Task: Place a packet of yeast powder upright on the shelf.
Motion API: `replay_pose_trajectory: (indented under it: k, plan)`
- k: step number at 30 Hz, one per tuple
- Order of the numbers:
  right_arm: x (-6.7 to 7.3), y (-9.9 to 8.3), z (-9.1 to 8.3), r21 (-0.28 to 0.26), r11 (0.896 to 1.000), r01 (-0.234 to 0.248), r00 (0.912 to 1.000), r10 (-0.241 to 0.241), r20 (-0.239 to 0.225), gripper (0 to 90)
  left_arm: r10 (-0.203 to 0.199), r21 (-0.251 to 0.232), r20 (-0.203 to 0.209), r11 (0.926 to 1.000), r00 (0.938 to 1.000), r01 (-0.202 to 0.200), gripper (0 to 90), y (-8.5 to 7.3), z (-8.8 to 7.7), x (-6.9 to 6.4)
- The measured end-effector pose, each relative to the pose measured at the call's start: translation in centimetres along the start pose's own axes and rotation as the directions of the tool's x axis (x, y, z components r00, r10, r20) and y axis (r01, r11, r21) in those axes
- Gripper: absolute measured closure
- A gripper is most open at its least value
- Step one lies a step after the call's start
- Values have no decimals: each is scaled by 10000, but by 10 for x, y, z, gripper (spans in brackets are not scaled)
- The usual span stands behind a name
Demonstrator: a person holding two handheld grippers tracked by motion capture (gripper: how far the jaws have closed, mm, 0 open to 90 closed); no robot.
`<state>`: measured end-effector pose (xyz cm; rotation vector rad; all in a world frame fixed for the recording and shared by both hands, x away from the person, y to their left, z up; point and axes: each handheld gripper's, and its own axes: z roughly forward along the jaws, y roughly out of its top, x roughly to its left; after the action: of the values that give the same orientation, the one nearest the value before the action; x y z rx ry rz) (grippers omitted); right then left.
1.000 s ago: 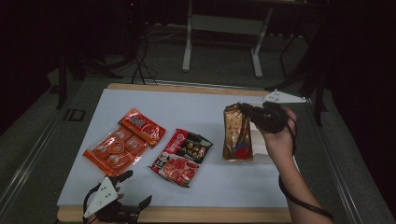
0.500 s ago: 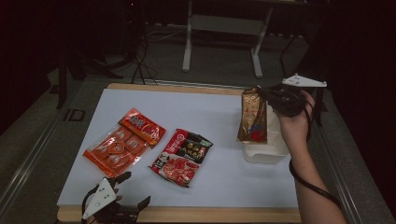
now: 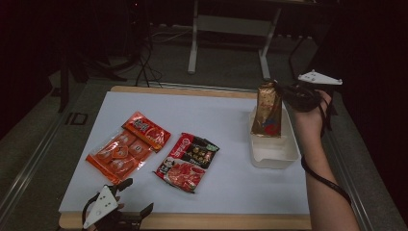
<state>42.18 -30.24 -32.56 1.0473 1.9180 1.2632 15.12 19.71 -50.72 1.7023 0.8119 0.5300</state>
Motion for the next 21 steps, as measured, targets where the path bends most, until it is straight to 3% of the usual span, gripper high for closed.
replay_pose_trajectory:
  k: [9,12,16,19,21]
  plan:
    - [-18,-2,10,70,9999,91,9990,-94,426,856,-66,43,-168,10000,9998,67,11,-2,-5,-1]
    - [-25,-5,13,-170,9998,75,9986,-66,527,855,-87,40,-195,10000,9998,88,11,-3,-7,-2]
    - [-30,-8,17,-499,9969,615,9950,-573,819,853,-136,32,-216,9999,9997,137,12,-4,-8,-3]
    - [-33,-9,19,-763,9950,650,9940,-578,929,853,-146,42,-224,9999,9996,147,11,-4,-9,-3]
    - [-36,-12,22,-1322,9882,768,9946,-667,796,854,-140,67,-213,9999,9997,142,11,-5,-10,-4]
